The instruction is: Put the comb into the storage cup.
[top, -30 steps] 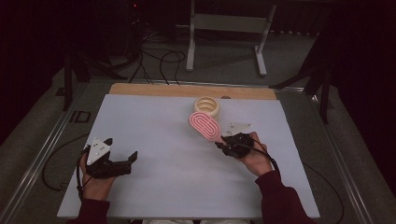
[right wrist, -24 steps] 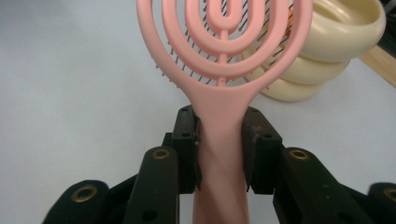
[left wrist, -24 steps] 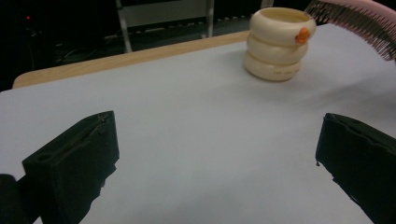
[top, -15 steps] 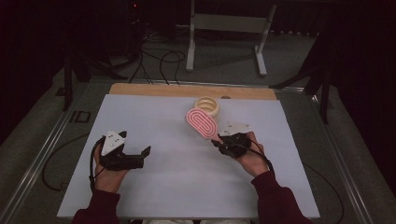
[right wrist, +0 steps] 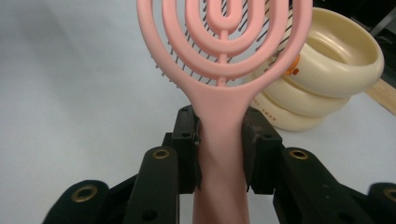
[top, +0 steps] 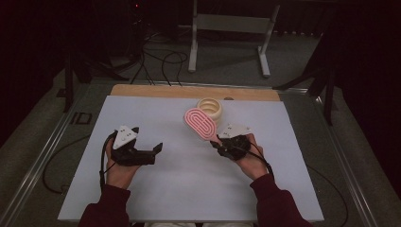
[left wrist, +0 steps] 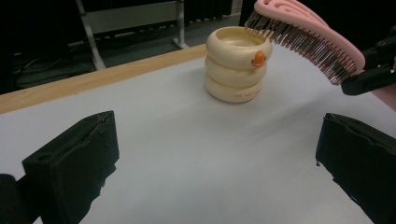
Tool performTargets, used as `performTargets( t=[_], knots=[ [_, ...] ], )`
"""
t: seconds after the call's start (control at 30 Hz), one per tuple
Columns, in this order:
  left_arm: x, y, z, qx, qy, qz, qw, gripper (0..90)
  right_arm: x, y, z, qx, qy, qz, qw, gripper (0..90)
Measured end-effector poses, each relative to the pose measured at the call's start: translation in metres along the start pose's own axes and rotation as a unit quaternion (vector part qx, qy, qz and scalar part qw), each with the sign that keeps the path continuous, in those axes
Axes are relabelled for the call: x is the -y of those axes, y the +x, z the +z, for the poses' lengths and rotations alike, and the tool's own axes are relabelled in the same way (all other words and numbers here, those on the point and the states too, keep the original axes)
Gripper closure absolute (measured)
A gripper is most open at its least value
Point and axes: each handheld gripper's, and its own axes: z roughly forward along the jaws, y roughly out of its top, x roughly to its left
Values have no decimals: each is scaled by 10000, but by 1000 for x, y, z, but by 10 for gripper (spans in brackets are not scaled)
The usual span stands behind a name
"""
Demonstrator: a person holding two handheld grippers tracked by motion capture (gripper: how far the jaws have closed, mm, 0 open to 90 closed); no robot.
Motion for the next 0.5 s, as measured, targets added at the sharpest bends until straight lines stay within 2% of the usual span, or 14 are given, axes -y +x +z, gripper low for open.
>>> performTargets(
  t=[0.13, 0.17, 0.5],
  knots=[
    [-2, -2, 3, 43, -1, -8, 10000, 0, -1, 2, 0, -2, -25, 17, 10000, 699],
    [-7, -5, 8, 113, 6, 4, 9999, 0, -2, 2, 0, 5, -56, -10, 10000, 699],
    [-19, -17, 24, 327, 10, 39, 9995, 0, -5, 6, 1, 8, -169, -15, 9999, 699]
  ],
)
